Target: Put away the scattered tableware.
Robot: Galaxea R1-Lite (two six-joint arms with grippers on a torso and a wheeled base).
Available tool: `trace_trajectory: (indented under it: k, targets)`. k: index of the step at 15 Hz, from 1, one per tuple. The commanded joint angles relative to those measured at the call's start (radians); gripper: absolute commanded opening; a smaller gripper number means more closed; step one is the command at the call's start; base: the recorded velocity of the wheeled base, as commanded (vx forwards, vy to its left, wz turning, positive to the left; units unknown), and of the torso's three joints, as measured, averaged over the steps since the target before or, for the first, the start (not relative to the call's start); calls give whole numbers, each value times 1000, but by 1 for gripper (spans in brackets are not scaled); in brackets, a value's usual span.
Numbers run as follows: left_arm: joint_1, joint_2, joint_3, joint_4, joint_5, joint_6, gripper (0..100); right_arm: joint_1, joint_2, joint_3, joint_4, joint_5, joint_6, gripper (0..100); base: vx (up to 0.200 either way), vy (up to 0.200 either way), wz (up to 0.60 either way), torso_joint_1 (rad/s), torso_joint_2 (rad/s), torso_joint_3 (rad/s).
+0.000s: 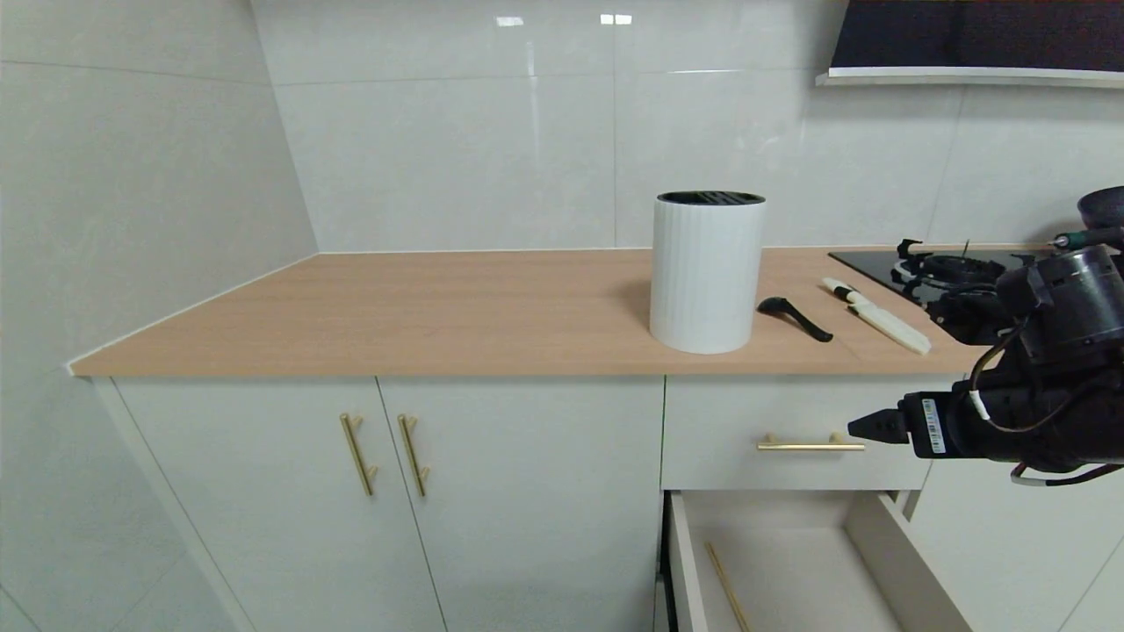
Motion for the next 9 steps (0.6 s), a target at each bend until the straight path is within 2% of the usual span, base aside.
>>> trace_trajectory:
  k: [1, 6, 9]
  targets:
    - [1, 0, 0, 0, 0, 1, 100, 0, 4, 0, 0, 0, 0, 100, 0, 0, 0, 188, -471, -290]
    - [-1, 0, 0, 0, 0, -1, 100, 0, -1, 13, -21, 0, -2, 100, 0, 0, 0, 212, -486, -283]
    - [1, 0, 0, 0, 0, 1, 100, -29, -2, 20, -49, 1, -52, 100, 0, 0, 0, 87, -189, -103]
